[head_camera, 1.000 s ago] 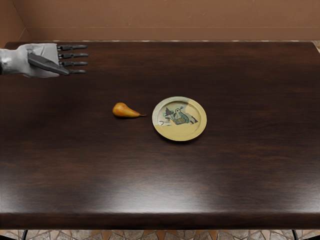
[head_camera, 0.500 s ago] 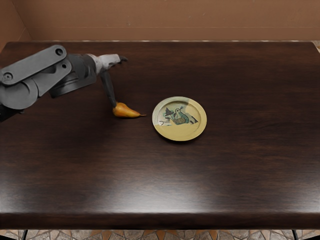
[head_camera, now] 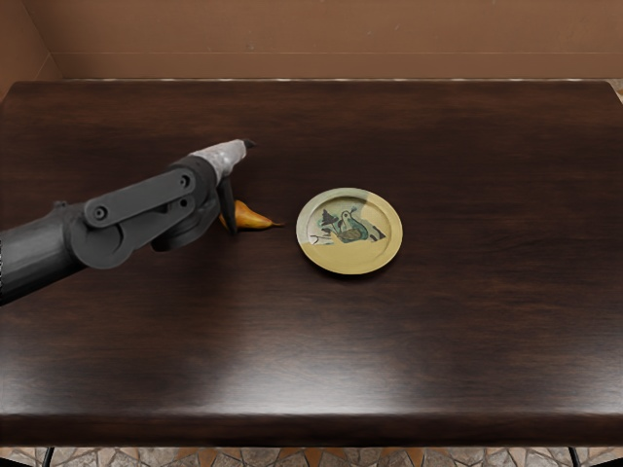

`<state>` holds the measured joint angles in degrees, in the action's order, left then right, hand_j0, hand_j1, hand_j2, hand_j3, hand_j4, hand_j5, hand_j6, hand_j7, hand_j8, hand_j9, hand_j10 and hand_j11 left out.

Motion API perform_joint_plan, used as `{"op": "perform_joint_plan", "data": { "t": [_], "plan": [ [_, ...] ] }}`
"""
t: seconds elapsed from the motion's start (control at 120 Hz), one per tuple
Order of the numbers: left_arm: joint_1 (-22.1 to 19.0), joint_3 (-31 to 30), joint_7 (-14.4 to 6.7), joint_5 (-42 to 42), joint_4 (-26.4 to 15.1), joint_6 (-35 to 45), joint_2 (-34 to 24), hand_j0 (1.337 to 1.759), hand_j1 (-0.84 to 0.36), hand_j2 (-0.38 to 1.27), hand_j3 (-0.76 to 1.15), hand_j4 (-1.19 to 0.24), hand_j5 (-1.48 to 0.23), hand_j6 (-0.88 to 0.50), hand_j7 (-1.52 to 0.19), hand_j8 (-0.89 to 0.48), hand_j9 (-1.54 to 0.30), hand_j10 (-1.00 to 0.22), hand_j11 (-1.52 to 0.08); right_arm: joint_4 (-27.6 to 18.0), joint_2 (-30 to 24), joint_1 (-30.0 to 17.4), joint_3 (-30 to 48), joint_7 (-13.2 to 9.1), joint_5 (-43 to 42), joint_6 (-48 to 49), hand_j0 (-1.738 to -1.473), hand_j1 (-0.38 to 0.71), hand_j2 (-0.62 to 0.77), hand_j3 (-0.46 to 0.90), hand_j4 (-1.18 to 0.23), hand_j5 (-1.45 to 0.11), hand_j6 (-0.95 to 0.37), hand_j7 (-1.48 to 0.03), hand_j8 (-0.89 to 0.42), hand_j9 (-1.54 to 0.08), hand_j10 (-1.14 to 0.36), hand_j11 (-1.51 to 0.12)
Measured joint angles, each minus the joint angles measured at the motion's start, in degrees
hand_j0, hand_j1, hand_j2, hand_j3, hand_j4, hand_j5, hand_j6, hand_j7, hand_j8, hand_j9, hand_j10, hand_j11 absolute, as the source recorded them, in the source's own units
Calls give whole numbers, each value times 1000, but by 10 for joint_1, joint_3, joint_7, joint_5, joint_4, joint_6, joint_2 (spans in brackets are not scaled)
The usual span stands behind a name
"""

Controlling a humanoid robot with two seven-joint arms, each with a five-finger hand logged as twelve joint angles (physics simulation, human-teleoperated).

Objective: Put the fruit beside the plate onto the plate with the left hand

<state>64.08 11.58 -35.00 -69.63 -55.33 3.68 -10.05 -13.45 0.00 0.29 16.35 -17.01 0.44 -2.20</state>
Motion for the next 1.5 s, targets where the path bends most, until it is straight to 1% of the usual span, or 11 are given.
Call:
{"op": "perform_joint_plan", "data": {
  "t": [0.25, 0.408, 0.617, 0.9, 1.108, 1.183, 1.433, 1.5],
  "plan": [
    [0, -22, 0, 0, 3, 0, 8, 1658, 69, 49, 0, -237, -305, -238, -305, -238, -305, -236, -305, 0, 0, 0, 0, 0, 0, 0, -1658, -349, 0, 0, 0, 0, 0, 0, 0, 0, 0, 0],
    [2, -29, 0, 7, 3, -2, 8, 1657, -29, 57, 0, -333, -437, -335, -437, -335, -436, -334, -436, 0, 0, 0, 0, 0, 0, 0, -1658, -349, 0, 0, 0, 0, 0, 0, 0, 0, 0, 0],
    [4, -33, 0, 22, 3, -2, 7, 1657, -151, 73, 0, -434, -572, -435, -571, -436, -570, -436, -569, 0, 0, 0, 0, 0, 0, 0, -1658, -349, 0, 0, 0, 0, 0, 0, 0, 0, 0, 0],
    [9, -33, 0, 50, 3, -4, 7, 1657, -283, 97, 0, -531, -698, -532, -696, -526, -696, -533, -695, 0, 0, 0, 0, 0, 0, 0, -1658, -349, 0, 0, 0, 0, 0, 0, 0, 0, 0, 0],
    [14, -33, 0, 72, 3, -9, 6, 1657, -314, 262, 0, -601, -771, -566, -775, -558, -779, -597, -779, 0, 0, 0, 0, 0, 0, 0, -1658, -349, 0, 0, 0, 0, 0, 0, 0, 0, 0, 0],
    [14, -33, 0, 76, 3, -11, 6, 1657, -321, 296, 0, -615, -789, -574, -794, -566, -798, -609, -798, 0, 0, 1, 0, 0, 0, 0, -1658, -349, 0, 0, 0, 0, 0, 0, 0, 0, 0, 0],
    [12, -38, 0, 76, 3, -11, 6, 1655, -287, 261, 0, -654, -792, -604, -822, -611, -837, -629, -838, 0, 0, 1, 0, 0, 0, 0, -1658, -349, 0, 0, 0, 0, 0, 0, 0, 0, 0, 0],
    [14, -41, 0, 78, 3, -11, 6, 1655, -284, 249, 0, -653, -801, -598, -829, -603, -841, -630, -842, 0, 0, 1, 0, 0, 0, 0, -1658, -349, 0, 0, 0, 0, 0, 0, 0, 0, 0, 0]
  ]
}}
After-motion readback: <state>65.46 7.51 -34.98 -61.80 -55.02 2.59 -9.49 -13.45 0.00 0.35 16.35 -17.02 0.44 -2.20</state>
